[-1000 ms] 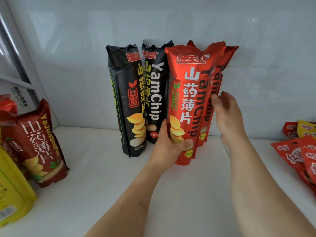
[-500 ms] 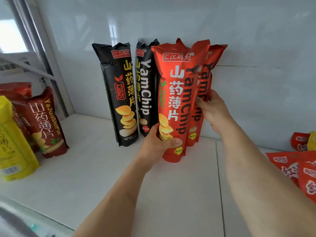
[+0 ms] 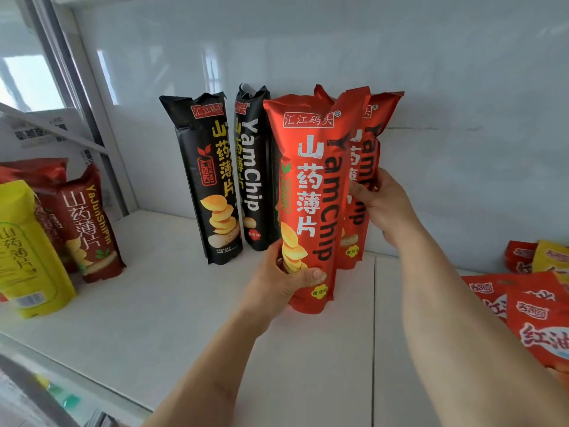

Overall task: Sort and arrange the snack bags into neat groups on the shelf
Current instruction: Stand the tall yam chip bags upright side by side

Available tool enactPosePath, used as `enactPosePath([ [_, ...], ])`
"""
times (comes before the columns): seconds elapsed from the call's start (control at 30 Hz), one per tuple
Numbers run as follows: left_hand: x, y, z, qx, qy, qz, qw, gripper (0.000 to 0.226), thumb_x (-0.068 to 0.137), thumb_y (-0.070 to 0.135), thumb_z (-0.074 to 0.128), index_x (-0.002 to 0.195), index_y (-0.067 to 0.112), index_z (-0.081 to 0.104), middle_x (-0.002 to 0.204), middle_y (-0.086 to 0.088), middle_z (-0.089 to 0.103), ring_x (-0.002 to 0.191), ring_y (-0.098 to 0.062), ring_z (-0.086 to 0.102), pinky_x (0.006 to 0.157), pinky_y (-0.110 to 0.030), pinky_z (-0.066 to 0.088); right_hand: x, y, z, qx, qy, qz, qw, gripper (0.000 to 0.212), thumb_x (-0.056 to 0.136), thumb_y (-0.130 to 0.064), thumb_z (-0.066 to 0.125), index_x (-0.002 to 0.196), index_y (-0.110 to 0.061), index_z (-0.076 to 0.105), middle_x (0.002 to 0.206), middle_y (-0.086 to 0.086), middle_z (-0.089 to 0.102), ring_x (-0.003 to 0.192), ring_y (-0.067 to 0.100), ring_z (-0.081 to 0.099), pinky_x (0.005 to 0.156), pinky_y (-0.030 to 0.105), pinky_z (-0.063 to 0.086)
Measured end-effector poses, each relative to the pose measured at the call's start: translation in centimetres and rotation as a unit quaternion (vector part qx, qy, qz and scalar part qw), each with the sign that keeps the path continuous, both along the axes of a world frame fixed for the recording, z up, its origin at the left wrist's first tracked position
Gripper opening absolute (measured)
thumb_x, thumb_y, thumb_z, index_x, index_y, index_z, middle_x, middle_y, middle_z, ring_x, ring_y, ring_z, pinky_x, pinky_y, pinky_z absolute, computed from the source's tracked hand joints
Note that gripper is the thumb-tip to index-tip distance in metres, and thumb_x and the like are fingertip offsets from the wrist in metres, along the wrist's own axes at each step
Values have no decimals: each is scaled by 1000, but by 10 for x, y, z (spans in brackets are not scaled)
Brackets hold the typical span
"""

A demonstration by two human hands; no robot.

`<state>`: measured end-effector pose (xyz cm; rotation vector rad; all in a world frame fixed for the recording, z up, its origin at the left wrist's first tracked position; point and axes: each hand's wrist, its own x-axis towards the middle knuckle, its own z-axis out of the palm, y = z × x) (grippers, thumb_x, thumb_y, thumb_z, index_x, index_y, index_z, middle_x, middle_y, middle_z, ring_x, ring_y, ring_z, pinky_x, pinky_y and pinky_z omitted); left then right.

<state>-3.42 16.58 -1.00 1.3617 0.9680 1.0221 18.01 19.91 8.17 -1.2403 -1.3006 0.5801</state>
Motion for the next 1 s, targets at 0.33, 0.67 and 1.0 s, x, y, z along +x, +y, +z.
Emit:
enactPosePath([
  [0.33,15,0,5,3,-23,-24,999,73,58,37,87,119,42,47,116,16,67,104,-2,64,86,-26,54,18,-14,-8,-16,89,12,996,78,78,-54,70,143,-24,41,136,-10,57,113,3,57,99,31,44],
  [0.67,15,2,-2,0,-35,-61,998,81,66,40,84,137,34,47,122,11,69,108,-5,66,77,-19,55,3,-76,-37,-62,41,56,996,134,39,-86,72,152,-38,19,159,-10,26,144,9,25,113,41,26],
  [1.0,23,15,-11,4,4,-124,992,82,69,46,85,142,34,50,132,11,65,128,-16,57,104,-38,50,-18,-81,-76,-63,42,10,997,70,80,-41,75,142,-32,44,117,-28,56,91,-27,51,67,2,44],
])
